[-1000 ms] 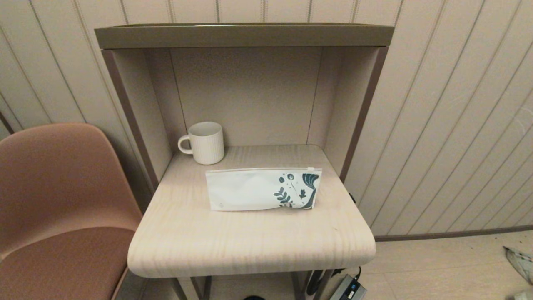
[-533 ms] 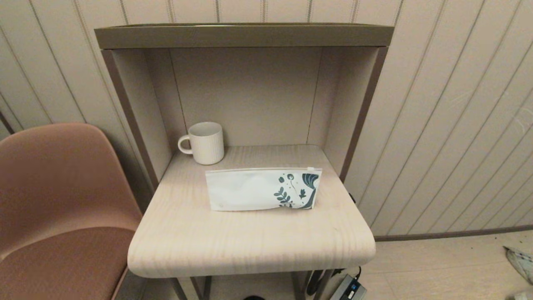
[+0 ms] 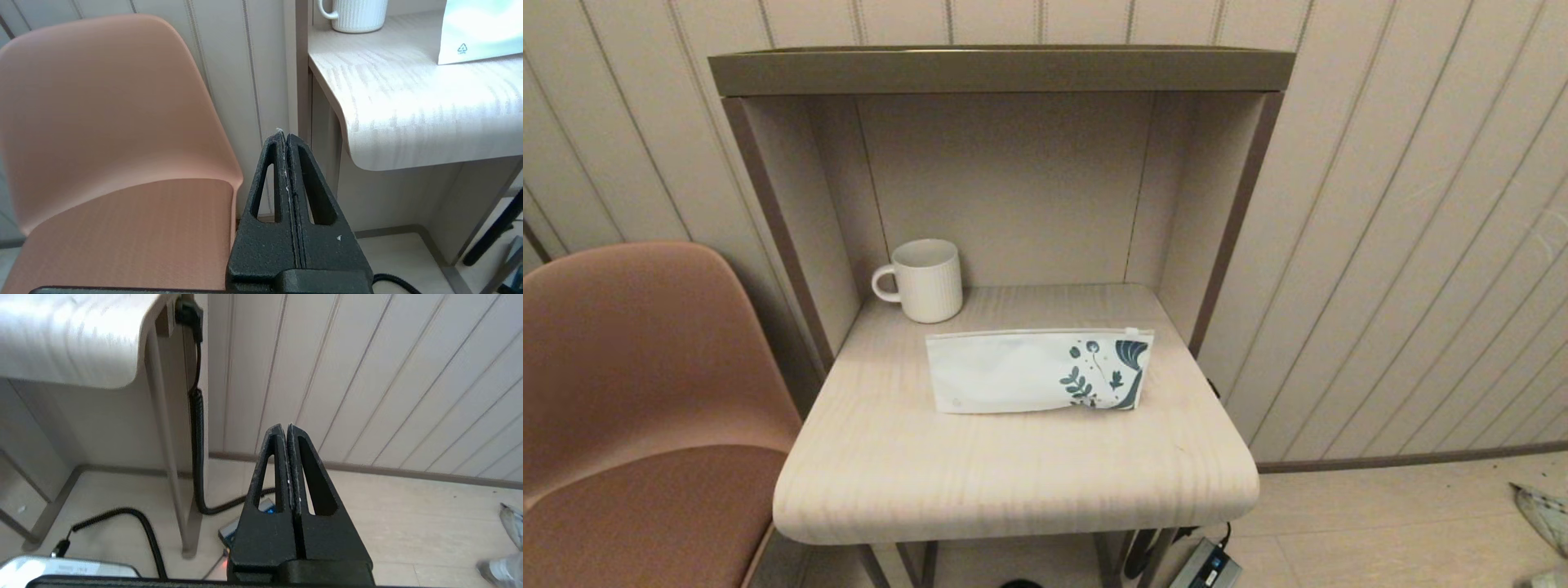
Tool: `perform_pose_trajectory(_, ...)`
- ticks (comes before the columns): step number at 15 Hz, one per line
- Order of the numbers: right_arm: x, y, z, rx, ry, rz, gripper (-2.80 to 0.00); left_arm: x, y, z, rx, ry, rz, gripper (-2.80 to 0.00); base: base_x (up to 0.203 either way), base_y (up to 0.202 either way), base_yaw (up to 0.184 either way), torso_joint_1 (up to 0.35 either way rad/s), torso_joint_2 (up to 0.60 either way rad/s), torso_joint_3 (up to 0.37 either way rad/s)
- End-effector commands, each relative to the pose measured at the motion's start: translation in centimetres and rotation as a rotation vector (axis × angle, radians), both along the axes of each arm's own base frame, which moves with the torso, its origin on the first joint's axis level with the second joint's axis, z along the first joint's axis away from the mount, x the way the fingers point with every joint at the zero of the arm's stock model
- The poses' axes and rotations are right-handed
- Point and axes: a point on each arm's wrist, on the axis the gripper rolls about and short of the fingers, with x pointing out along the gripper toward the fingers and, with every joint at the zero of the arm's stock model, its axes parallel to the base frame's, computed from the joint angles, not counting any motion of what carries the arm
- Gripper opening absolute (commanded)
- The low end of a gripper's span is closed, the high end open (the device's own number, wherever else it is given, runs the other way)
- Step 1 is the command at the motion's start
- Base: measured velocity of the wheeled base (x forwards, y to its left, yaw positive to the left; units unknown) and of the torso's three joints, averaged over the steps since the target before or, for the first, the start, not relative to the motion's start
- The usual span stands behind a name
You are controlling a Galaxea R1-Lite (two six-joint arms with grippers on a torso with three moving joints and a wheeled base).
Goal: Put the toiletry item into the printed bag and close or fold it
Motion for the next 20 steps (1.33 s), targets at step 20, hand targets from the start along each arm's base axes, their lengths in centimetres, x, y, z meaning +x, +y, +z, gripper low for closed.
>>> perform_pose_trajectory(20,0.10,0.04,-0.87,0.129,0.005,0.021,-2.80,0.00,0.01,0.05,-0.045,-0.002,-0.003,-2.80,0.000,0.000,0.000,0.000,0.00,0.000)
